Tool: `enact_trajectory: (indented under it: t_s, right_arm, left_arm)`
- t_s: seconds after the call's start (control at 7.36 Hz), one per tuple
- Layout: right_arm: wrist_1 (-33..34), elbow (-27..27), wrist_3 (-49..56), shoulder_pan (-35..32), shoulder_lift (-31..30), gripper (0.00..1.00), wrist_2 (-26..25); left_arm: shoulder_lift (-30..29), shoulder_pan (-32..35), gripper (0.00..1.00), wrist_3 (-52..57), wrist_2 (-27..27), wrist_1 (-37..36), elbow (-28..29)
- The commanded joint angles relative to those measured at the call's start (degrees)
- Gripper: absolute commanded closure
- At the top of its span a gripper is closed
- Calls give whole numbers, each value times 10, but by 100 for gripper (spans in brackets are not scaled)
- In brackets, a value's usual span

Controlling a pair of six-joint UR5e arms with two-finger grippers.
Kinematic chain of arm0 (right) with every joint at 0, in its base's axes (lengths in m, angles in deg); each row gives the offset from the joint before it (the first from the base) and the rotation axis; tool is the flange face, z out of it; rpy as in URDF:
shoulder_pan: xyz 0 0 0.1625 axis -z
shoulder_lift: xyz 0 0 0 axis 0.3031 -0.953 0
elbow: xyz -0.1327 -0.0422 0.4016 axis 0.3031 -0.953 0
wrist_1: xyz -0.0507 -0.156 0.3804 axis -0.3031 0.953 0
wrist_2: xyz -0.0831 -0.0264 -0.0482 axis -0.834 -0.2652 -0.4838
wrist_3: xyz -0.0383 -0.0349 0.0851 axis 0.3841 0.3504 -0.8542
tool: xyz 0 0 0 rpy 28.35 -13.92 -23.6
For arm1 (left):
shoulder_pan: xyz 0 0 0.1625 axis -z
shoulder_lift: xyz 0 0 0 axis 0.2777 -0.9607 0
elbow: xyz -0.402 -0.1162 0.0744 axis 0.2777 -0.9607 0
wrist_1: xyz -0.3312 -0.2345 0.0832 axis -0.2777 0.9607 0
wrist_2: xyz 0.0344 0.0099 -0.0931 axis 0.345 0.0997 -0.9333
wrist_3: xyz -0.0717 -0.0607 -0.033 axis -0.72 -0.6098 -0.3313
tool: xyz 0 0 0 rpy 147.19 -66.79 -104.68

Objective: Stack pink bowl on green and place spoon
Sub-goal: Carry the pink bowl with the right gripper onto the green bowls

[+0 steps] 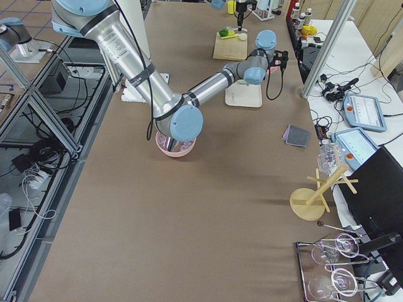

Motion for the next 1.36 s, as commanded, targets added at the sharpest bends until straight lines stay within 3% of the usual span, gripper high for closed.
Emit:
enact_trajectory:
  t_s: [0.0,0.27,1.22]
  right_arm:
    - [24,-40,-28,74,66,100,-58]
    - [19,-81,-29,133,92,100,-142]
    - [19,-111,-23,159,98,100,-175]
  left_arm:
    - [-15,11,100,-2,-1,-15,-1]
    - [-37,11,100,-36,-2,-14,15]
    - [-49,10,100,-36,-2,-9,37]
